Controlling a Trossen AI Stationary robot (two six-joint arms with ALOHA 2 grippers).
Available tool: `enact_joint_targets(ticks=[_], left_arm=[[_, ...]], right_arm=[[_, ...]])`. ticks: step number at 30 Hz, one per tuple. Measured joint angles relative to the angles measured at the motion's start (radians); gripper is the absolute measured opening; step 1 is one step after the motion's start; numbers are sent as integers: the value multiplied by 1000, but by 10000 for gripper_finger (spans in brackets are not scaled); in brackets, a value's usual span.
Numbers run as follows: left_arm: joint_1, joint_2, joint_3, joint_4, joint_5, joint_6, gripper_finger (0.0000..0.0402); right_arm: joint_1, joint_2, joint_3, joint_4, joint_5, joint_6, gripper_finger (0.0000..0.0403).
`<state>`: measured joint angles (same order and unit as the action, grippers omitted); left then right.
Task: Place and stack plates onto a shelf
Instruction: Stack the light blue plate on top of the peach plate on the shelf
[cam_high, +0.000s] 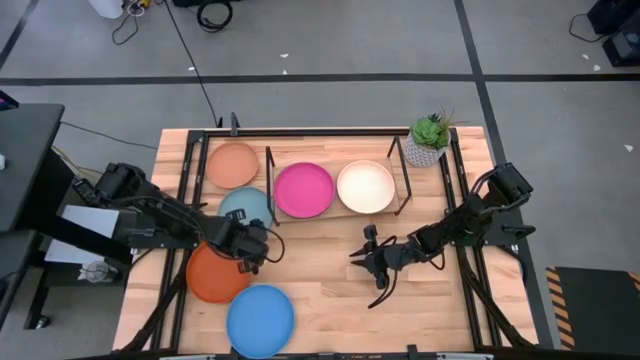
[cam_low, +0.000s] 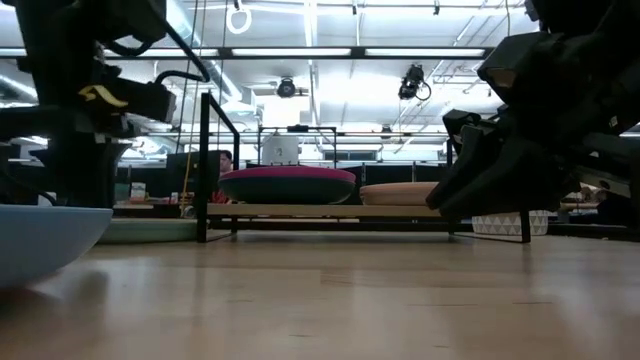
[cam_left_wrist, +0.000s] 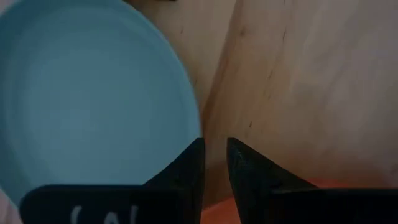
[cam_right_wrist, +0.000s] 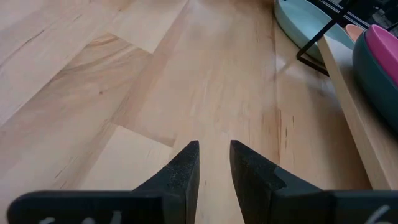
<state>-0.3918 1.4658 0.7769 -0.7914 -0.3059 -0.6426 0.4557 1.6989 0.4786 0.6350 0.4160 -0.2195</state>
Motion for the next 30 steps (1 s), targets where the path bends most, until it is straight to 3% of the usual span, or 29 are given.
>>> enact_joint_targets(ticks=[14,30], left_arm=[[2,0,-51,17,-13,-79,72],[2,99,-48,46,-17,-105,30]], right_arm=[[8,0,0,0,0,0,96],[8,0,0,4,0,3,96]])
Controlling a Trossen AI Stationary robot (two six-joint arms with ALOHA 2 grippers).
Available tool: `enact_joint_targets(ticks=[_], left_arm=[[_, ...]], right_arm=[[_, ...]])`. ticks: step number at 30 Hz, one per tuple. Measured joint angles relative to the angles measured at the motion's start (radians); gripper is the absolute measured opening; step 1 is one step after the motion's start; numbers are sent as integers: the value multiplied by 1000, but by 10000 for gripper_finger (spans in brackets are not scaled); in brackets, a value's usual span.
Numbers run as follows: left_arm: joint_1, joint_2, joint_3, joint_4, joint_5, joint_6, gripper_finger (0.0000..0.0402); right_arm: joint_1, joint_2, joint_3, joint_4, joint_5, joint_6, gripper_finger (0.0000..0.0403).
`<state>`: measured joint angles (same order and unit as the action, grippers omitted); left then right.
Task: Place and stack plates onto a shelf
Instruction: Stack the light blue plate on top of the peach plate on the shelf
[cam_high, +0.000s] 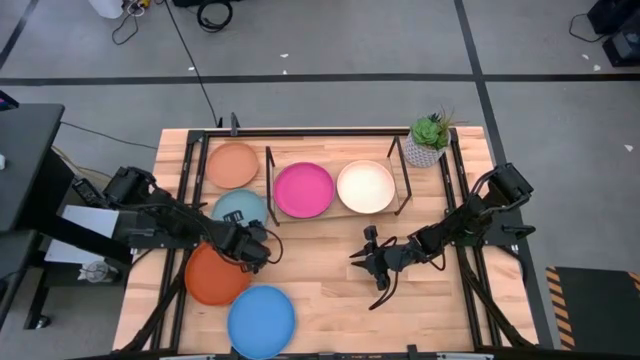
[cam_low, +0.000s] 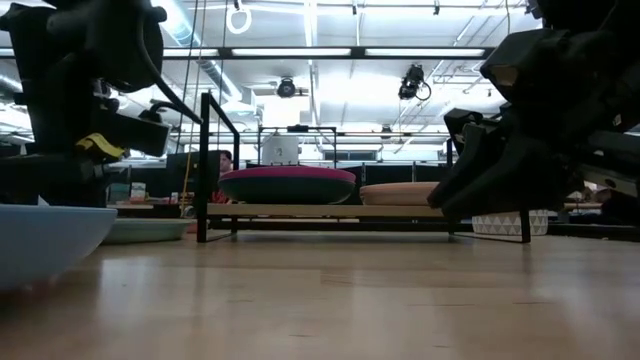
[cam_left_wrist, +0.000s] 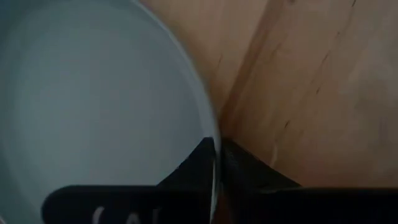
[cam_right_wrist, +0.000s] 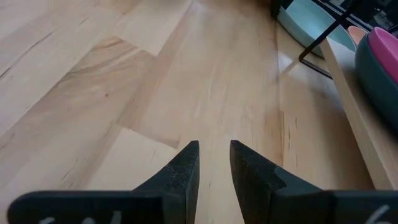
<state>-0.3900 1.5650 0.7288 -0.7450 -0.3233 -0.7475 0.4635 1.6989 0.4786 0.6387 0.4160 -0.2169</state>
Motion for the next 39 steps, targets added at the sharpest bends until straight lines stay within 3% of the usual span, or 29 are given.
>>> enact_joint_targets(ticks=[9,20,27,35,39], left_arm=[[1,-7,54,-112,31,1,15],[0,-7,339,-554,12,-44,15],[1,-9,492,-832,-113,-193,16],[47,-3,600,-823,-259,-160,16],[64,-5,656,-824,-412,-129,16]], right_arm=[[0,0,0,3,0,-2,96],[0,0,0,2,0,-3,96],[0,0,0,3,-2,-3,96],[0,0,0,3,-2,-3,96],[0,0,0,3,-3,-3,96]])
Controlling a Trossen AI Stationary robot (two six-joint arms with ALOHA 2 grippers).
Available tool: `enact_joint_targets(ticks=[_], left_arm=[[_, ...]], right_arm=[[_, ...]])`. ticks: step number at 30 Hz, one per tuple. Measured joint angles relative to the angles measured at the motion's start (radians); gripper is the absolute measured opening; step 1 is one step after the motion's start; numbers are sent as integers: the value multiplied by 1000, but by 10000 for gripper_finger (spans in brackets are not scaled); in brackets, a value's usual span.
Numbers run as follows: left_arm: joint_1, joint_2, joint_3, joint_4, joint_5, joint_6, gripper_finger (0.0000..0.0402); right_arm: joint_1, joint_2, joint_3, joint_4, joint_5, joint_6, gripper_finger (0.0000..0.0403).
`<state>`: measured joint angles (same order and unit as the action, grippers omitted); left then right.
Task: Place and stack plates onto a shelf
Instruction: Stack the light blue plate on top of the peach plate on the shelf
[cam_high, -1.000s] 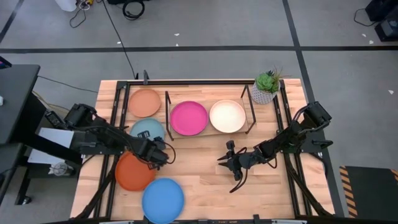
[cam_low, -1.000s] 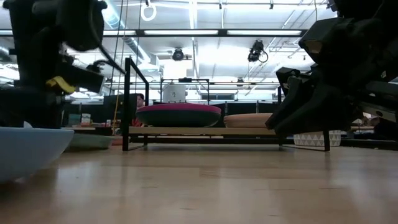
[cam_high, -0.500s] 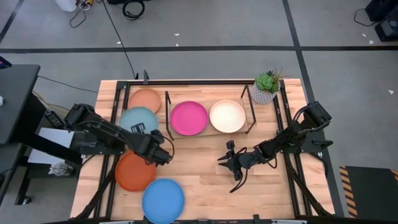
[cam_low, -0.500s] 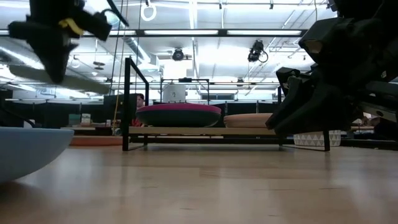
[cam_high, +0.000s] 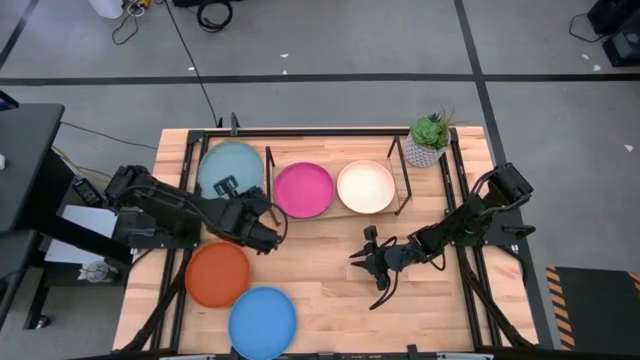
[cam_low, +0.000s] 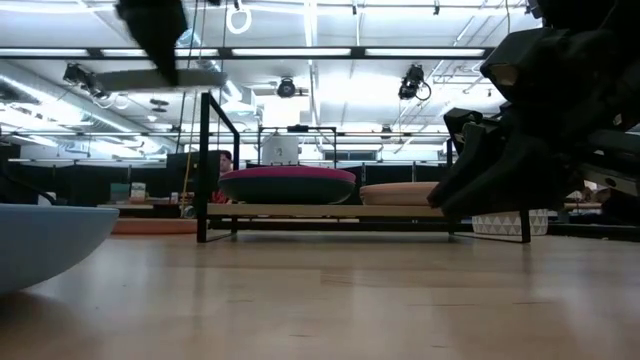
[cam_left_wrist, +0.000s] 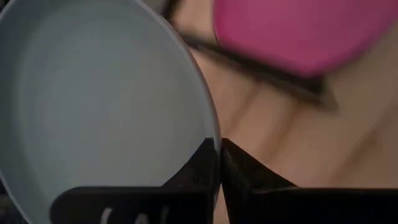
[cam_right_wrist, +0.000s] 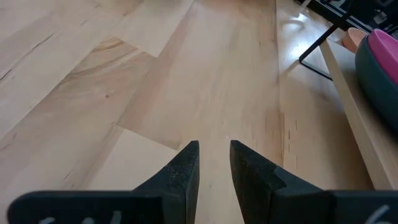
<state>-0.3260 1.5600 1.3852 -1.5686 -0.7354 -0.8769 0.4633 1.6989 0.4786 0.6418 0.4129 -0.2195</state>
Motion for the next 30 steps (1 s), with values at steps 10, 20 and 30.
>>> enact_joint_targets(ticks=[10,20,30], left_arm=[[54,14,31,661,-162,701,16],[168,104,30,1156,120,1073,16],[270,289,30,1327,366,1192,16]], right_arm=[[0,0,0,9,-14,0,96],[56,-22,-12,-15,19,-19,96],[172,-164,-120,-3,173,100,96]])
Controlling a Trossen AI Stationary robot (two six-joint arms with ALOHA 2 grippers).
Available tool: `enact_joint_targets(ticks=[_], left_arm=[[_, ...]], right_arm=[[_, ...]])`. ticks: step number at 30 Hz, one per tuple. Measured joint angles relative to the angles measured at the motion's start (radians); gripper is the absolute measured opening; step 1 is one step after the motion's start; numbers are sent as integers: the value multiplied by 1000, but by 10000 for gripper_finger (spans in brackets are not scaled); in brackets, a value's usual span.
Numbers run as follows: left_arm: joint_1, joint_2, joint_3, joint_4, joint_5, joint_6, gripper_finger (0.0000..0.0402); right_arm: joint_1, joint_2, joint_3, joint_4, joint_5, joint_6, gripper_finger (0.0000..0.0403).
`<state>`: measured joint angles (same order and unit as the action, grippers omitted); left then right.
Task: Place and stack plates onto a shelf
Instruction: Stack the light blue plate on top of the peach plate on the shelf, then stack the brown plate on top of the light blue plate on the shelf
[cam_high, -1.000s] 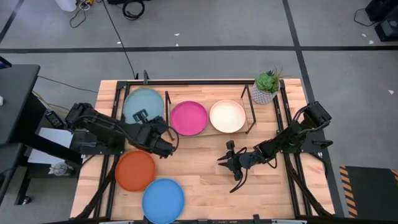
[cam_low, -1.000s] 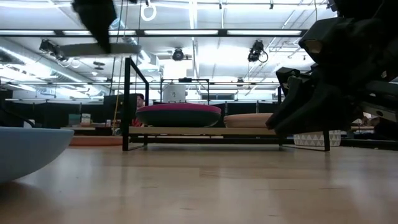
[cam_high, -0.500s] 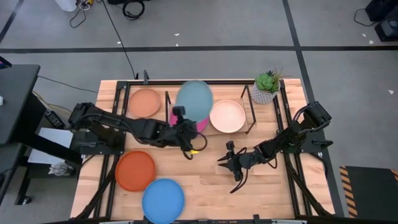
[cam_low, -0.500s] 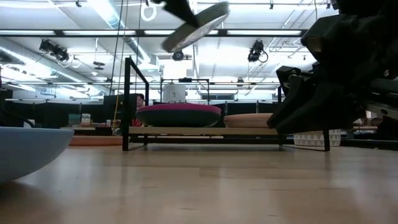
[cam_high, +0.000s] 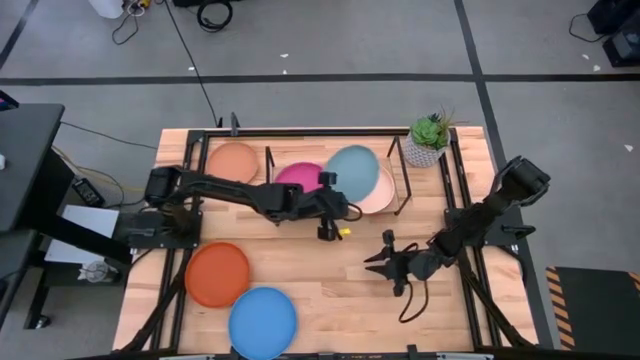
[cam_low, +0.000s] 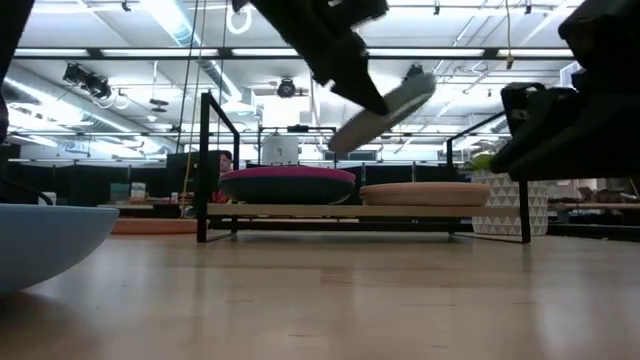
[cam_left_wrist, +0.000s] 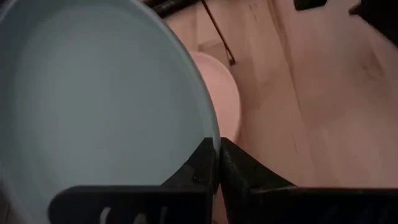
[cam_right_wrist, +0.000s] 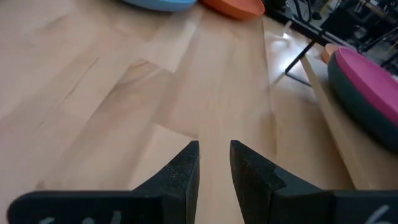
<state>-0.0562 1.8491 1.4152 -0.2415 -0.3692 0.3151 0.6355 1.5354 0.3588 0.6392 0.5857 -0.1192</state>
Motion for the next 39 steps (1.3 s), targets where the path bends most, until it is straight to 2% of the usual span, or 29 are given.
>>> enact_joint_targets(ticks=[5,10,13,23,26,34,39], left_arm=[[37,86,57,12,83,17,16],[40,174,138,59,99,122,16],[45,215,172,34,104,151,16],[57,246,179,-53,139,136,18],[49,246,178,-62,138,134,37],[48,232,179,-57,99,112,120],[48,210,178,-29,91,72,142]], right_arm=[[14,-39,-44,3,35,100,96],[31,-41,-56,3,44,167,96],[51,-38,-61,1,47,198,96],[99,-21,-55,23,100,214,96],[107,-23,-57,21,109,215,96],[118,-25,-61,21,140,213,96],[117,-25,-61,18,155,205,96]])
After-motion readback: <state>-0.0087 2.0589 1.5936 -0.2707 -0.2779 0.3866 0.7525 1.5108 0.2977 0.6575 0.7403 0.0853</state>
